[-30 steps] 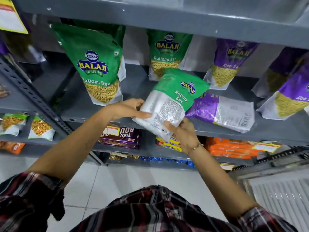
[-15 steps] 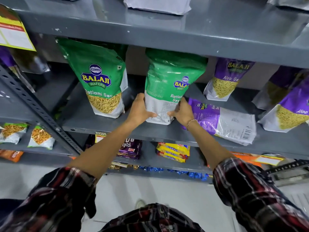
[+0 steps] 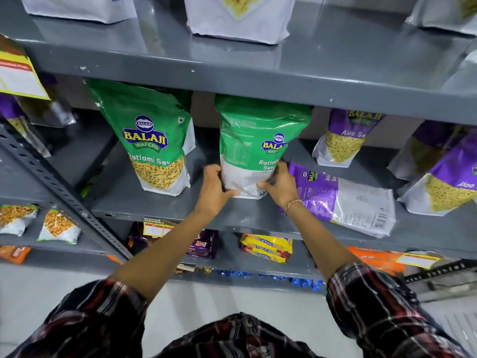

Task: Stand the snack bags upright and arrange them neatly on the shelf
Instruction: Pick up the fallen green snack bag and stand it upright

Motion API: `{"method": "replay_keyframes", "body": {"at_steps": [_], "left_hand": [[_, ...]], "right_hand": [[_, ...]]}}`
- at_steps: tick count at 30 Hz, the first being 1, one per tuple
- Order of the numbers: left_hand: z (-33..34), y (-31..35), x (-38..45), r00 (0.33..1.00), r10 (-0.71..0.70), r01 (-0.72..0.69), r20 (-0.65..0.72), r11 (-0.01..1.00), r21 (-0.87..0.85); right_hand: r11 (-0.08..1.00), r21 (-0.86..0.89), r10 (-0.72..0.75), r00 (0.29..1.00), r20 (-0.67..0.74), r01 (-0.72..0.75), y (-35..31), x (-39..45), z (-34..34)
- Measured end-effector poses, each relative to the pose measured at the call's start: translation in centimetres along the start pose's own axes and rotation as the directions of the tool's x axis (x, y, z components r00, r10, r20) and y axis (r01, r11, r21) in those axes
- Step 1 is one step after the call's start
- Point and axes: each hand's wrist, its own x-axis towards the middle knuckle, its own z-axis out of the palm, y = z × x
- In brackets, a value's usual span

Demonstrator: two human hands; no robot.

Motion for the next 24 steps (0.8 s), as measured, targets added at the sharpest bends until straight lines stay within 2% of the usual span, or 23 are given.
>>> {"method": "replay_keyframes", "body": {"at_steps": [2, 4, 9, 12, 15, 19, 22, 24], "left_hand": [[0.4, 0.1, -1.8, 0.99, 0.054, -0.054, -0.127, 0.999, 0.003], [0.9, 0.9, -3.1, 0.979, 0.117, -0.122, -0.167, 0.992, -0.019], [2.1, 2.9, -3.6, 0.963, 0.26, -0.263, 0.067, 0.964, 0.043], [2.3, 2.4, -3.6, 0.962, 0.268, -0.27, 0.054, 0.962, 0.046], [2.4, 1.5, -3.9, 0.966, 0.259, -0.26, 0.017, 0.965, 0.041], [2.5, 1.1, -4.2, 0.978, 0.207, -0.209, -0.037, 0.974, -0.09], [2.5, 0.4, -4.0, 0.986, 0.162, -0.164, -0.03, 0.985, -0.062], [2.1, -0.1, -3.8, 0.988, 0.157, -0.157, 0.006, 0.987, -0.046]], "right_hand": [[0.999, 0.03, 0.021, 1.0, -0.016, -0.021, 0.1, -0.2, -0.1], [0.997, 0.068, 0.033, 0.998, -0.047, -0.03, 0.0, -0.5, -0.1], [0.995, 0.092, 0.053, 0.992, -0.113, -0.043, -0.4, -1.4, -0.2], [0.998, 0.048, 0.052, 0.982, -0.181, -0.044, -0.2, -2.6, 0.0], [0.998, -0.065, -0.023, 0.962, -0.271, 0.005, -0.3, -4.4, 0.7], [0.985, -0.105, -0.159, 0.961, -0.224, 0.139, -1.7, -7.0, 2.5], [0.958, -0.077, -0.284, 0.946, -0.156, 0.275, -2.6, -8.0, 3.1], [0.962, -0.041, -0.272, 0.945, -0.181, 0.269, -2.6, -7.5, 2.3]]}}
